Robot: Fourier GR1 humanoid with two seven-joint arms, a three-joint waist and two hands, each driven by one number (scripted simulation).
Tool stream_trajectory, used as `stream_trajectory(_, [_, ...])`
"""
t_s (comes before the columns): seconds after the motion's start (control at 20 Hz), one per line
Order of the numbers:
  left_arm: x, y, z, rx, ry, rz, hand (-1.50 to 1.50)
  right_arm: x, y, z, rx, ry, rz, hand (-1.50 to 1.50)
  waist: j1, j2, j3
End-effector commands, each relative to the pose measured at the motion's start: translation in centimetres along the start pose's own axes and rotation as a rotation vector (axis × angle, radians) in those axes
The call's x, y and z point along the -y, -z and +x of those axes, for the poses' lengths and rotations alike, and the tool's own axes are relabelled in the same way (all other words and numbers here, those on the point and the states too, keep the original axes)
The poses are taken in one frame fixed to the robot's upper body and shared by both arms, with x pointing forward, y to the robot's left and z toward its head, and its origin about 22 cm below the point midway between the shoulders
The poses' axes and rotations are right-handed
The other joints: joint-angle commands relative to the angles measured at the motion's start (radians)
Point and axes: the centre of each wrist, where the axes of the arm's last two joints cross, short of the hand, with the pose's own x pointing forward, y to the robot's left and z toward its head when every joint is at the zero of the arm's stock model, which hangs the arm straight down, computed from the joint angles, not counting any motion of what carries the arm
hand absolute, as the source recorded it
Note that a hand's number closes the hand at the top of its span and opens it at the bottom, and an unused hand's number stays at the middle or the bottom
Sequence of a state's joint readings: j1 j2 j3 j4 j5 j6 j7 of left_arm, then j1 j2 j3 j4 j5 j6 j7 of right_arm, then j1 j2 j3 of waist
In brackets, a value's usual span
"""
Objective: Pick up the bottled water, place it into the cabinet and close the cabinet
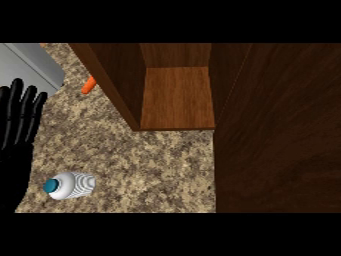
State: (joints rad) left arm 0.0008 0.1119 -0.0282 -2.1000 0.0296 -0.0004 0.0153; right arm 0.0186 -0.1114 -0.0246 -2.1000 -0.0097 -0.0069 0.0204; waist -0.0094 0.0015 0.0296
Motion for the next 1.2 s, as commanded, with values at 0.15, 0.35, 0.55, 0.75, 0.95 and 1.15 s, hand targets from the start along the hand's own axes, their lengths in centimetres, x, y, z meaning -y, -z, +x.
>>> stream_trajectory(0.15, [0.5, -4.3, 3.9, 0.084, -0.066, -0.047, -1.50, 0.1, -2.3, 1.0, -0.011, 0.008, 0.020, -1.50, 0.017, -0.006, -0.030])
stream_trajectory(0.35, [1.5, -7.0, 2.9, -0.144, -0.328, -0.088, -1.50, -1.4, -4.1, 1.2, -0.141, 0.232, 0.170, -1.50, 0.026, -0.013, -0.030])
stream_trajectory(0.55, [1.9, -9.3, 6.0, -0.164, -0.382, -0.103, -1.50, 0.2, -5.4, 3.2, -0.162, 0.238, 0.177, -1.50, 0.016, -0.009, -0.029])
stream_trajectory(0.75, [1.1, -11.0, 8.3, -0.163, -0.362, -0.098, -1.50, 1.1, -5.5, 6.2, -0.151, 0.251, 0.179, -1.50, 0.022, -0.007, -0.030])
stream_trajectory(0.95, [1.0, -12.4, 9.3, -0.179, -0.362, -0.106, -1.50, 1.9, -7.3, 6.4, -0.155, 0.240, 0.157, -1.50, 0.021, -0.011, -0.029])
stream_trajectory(1.15, [1.5, -12.9, 10.5, -0.176, -0.357, -0.078, -1.50, 2.8, -7.4, 7.0, -0.160, 0.240, 0.172, -1.50, 0.020, -0.014, -0.028])
